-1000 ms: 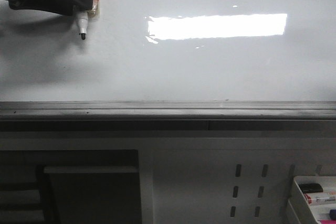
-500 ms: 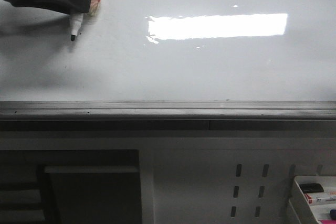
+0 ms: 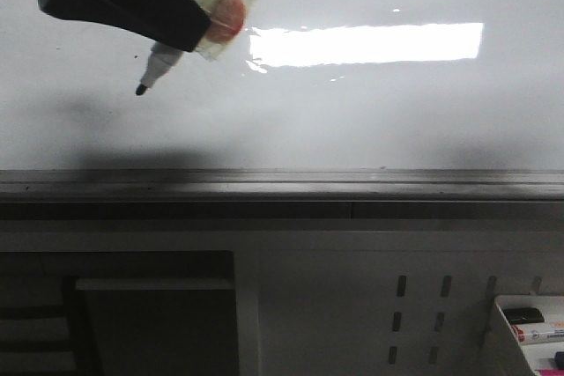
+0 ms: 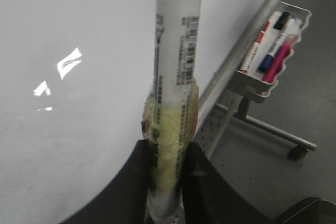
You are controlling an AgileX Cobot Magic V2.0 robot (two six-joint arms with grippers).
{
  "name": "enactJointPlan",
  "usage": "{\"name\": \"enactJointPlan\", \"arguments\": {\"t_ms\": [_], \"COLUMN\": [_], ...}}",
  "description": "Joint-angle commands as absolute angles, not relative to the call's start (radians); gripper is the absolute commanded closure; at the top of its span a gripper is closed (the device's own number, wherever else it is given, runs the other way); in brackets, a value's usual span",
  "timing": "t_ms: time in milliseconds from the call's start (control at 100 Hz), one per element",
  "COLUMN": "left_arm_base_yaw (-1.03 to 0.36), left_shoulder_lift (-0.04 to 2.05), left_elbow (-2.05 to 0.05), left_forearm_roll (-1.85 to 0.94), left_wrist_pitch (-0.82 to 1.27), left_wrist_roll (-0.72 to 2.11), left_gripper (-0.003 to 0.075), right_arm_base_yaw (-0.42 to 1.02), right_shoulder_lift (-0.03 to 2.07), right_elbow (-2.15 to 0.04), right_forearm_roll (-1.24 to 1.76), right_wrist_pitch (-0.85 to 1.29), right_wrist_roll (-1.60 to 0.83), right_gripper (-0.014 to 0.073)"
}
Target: Write number 4 on whiteboard
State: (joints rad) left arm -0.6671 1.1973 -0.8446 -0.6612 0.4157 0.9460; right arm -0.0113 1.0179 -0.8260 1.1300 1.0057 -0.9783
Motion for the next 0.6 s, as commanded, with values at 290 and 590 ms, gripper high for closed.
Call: {"name": "enactJointPlan", "arguments": {"t_ms": [290,590], "left_arm_base_yaw": [-0.825,-0.846], "left_shoulder_lift": [1.27,1.3], "left_elbow": [-0.932,-0.98], "left_forearm_roll": [-0.61,-0.586], "left_wrist_pitch": [0.321,0.313], "left_wrist_roll": [0.968,0.968], "left_gripper": [0.0741,0.0741], "right_arm_base_yaw": [0.082,0.149], "right_shoulder_lift": [1.188,1.216], "right_elbow": [-0.992,-0.999], "right_forearm_roll": [1.233,1.192], "right_wrist_pitch": [1.154,1.112], "right_wrist_roll": [-1.044,-1.042], "right_gripper": [0.0197,0.0197]}}
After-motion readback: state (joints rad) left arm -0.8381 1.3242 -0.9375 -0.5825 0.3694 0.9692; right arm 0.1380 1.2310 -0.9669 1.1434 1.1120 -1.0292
